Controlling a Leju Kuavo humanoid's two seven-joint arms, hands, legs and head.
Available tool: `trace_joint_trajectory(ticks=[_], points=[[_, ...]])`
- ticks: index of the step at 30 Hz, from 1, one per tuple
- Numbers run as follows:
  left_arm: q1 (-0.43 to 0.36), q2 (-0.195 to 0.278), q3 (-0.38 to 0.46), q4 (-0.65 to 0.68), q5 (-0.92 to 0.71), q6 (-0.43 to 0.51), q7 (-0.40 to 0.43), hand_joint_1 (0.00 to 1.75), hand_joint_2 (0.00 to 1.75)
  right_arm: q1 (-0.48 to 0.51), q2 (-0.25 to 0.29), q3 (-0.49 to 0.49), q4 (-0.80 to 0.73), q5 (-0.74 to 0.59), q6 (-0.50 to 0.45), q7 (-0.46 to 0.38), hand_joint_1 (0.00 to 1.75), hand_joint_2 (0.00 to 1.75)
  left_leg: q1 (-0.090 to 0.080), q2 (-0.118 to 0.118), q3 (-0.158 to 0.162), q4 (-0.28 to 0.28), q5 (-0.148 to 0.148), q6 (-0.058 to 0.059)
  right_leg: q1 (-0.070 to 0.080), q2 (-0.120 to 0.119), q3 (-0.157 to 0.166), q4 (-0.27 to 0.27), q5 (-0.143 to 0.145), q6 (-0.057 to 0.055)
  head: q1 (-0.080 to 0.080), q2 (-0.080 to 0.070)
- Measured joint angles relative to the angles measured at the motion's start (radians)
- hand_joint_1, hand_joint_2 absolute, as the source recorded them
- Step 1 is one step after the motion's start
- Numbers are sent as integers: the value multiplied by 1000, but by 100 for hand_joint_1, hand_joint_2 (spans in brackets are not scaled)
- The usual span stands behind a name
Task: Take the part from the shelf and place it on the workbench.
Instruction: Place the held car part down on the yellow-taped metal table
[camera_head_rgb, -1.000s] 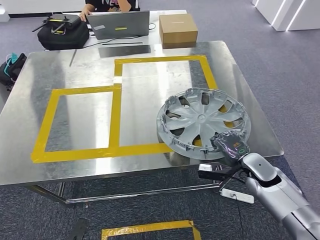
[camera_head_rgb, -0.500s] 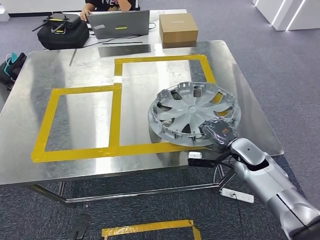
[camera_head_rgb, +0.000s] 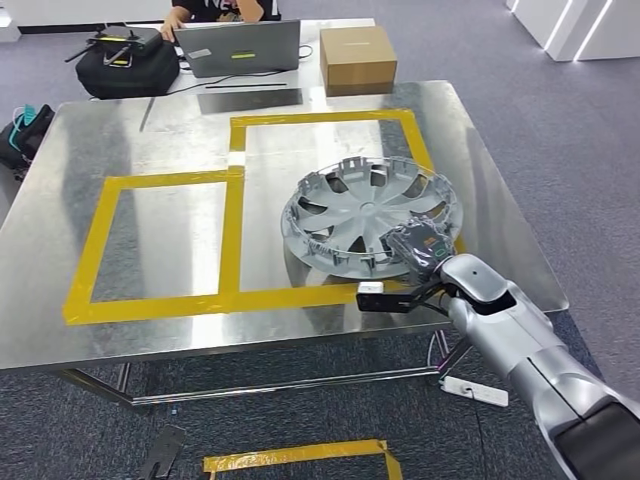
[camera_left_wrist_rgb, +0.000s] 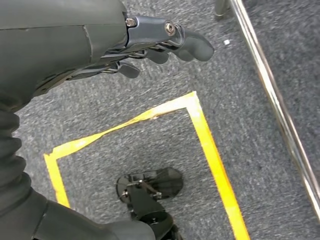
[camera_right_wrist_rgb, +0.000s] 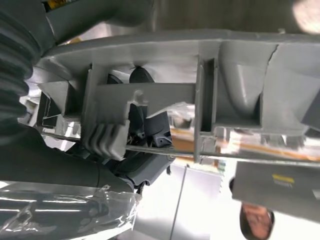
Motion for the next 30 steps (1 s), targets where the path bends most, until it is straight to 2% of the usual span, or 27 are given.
trace_joint_trajectory(ticks=[12,19,26,30], points=[[-1,0,-21,0,10,-3,-17,0,175,-40,7,-37,164,-49,56,44,175,175,0,-1,0,0,1,1,0,-1,-3,0,0,0,0,0],[-1,0,-25,0,11,-5,-17,0,175,-43,9,-55,194,-59,55,52,175,175,0,-1,0,0,1,1,0,-1,-1,0,0,0,0,0],[0,0,-30,0,20,-5,-17,0,175,-33,33,-62,189,-61,-10,-18,175,175,0,0,0,0,1,0,0,0,0,0,0,0,0,0],[1,0,-36,0,25,-5,-17,0,175,-17,50,-60,148,-57,-15,-54,175,175,0,0,0,0,1,0,0,1,-1,1,0,0,0,0]])
